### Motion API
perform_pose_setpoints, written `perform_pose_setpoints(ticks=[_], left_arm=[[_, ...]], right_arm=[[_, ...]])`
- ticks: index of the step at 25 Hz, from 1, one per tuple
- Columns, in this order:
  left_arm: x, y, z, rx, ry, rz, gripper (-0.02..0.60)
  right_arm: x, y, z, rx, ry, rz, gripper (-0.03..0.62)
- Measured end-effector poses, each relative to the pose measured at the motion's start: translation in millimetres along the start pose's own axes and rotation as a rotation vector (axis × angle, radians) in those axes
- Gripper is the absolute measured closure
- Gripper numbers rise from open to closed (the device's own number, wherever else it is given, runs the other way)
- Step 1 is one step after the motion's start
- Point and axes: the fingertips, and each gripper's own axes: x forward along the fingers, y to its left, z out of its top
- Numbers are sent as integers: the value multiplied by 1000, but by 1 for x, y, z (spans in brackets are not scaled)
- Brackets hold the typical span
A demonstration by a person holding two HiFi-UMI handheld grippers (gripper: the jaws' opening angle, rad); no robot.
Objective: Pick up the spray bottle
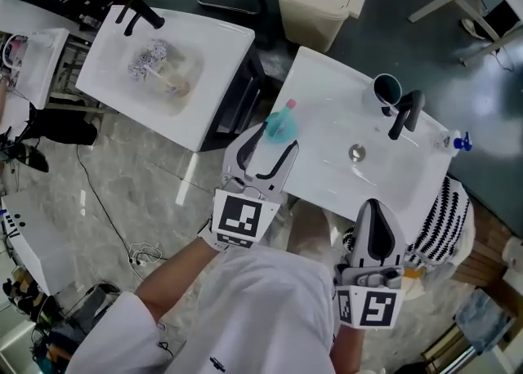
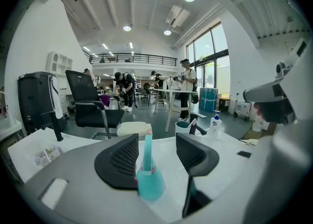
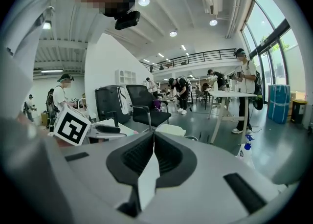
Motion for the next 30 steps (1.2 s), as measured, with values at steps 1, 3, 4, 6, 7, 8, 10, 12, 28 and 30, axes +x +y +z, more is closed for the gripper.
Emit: perform_pose_setpoints(ticks=[1,3,4,6,7,8,10,12,28,30], left_arm=[[4,2,-2,0,1,0,359],[11,5,-5,3,3,-1,350],[15,7,-8,4,5,0,347],[21,10,-13,4,11,3,345],[24,12,-16,5,13,3,344],[27,14,-18,5,15,3,344],[32,15,-24,7,21,-1,344],[37,15,-30,10,30,-8,344],[57,24,-64,59,89,1,391],[58,25,-64,60,93,8,410]], right_arm=[[2,-1,-3,3,7,0,588],[6,-2,-8,8,19,2,588],[8,-2,-9,10,24,2,588],[12,-4,-12,13,33,3,588],[15,-4,-14,15,37,2,588],[16,-4,-15,16,41,2,588],[19,-4,-18,19,50,1,588],[22,-4,-23,23,63,1,588],[26,2,-43,41,114,-2,588],[26,1,-43,41,115,-5,588]])
